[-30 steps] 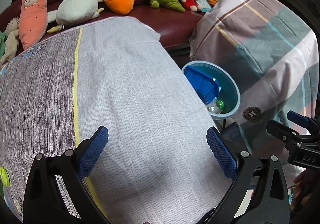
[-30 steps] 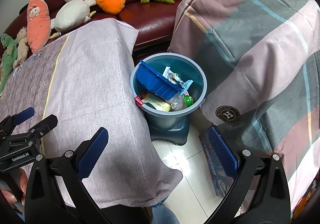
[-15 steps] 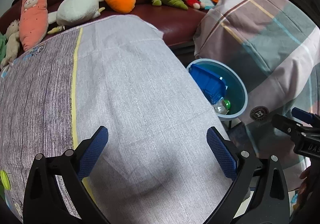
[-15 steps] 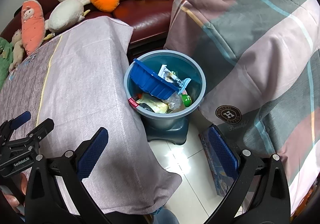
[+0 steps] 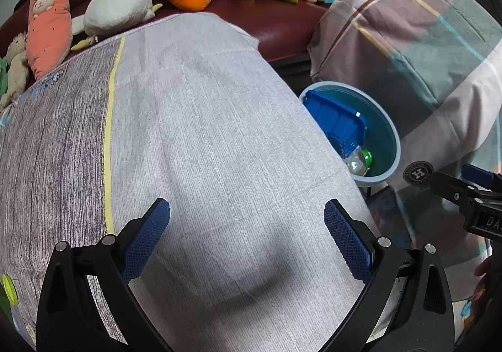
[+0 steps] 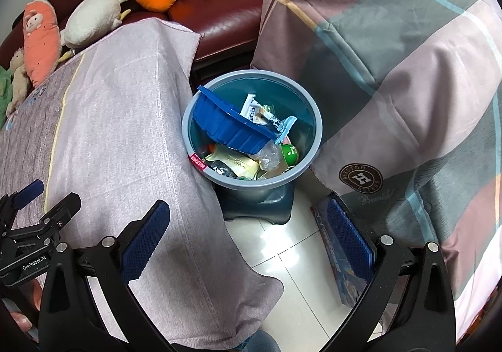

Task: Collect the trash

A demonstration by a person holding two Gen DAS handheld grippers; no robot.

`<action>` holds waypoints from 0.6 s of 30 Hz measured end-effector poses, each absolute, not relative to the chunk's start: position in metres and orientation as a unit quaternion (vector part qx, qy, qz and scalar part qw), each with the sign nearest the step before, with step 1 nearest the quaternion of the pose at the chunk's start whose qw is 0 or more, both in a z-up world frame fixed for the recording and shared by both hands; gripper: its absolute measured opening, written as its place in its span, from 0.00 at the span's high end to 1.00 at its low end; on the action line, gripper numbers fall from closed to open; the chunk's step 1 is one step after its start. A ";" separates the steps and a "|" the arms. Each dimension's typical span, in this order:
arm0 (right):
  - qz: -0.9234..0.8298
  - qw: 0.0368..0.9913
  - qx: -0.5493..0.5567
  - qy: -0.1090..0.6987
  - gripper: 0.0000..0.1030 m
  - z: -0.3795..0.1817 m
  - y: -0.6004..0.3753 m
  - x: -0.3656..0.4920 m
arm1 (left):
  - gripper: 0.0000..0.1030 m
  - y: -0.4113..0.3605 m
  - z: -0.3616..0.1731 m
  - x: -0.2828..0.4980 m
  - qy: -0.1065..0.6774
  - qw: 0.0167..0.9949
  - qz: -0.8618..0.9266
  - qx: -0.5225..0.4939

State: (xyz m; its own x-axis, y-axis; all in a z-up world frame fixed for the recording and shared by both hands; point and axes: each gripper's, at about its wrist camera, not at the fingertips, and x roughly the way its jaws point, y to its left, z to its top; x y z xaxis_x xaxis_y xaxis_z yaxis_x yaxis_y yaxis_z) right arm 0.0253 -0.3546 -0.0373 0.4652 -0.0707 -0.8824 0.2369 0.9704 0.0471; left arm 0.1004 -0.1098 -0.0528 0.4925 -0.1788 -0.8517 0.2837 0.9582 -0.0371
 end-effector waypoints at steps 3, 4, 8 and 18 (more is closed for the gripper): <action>-0.091 0.850 0.081 0.513 0.07 -0.040 -0.354 0.030 | 0.04 -0.110 -0.056 0.103 0.487 0.861 -0.131 0.056; -0.091 0.849 0.080 0.514 0.07 -0.042 -0.354 0.032 | 0.04 -0.110 -0.056 0.104 0.488 0.861 -0.131 0.056; -0.089 0.846 0.078 0.519 0.07 -0.046 -0.352 0.037 | 0.04 -0.110 -0.060 0.107 0.491 0.859 -0.128 0.061; -0.086 0.844 0.075 0.524 0.07 -0.049 -0.348 0.048 | 0.04 -0.108 -0.065 0.115 0.493 0.859 -0.124 0.064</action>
State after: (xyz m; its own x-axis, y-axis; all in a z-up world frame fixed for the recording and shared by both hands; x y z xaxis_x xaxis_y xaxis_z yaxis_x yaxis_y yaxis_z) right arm 0.0483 -0.3475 -0.0487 0.4361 -0.0659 -0.8975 0.2238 0.9739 0.0372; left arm 0.1154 -0.1081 -0.0646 0.4834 -0.1498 -0.8625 0.2770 0.9608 -0.0117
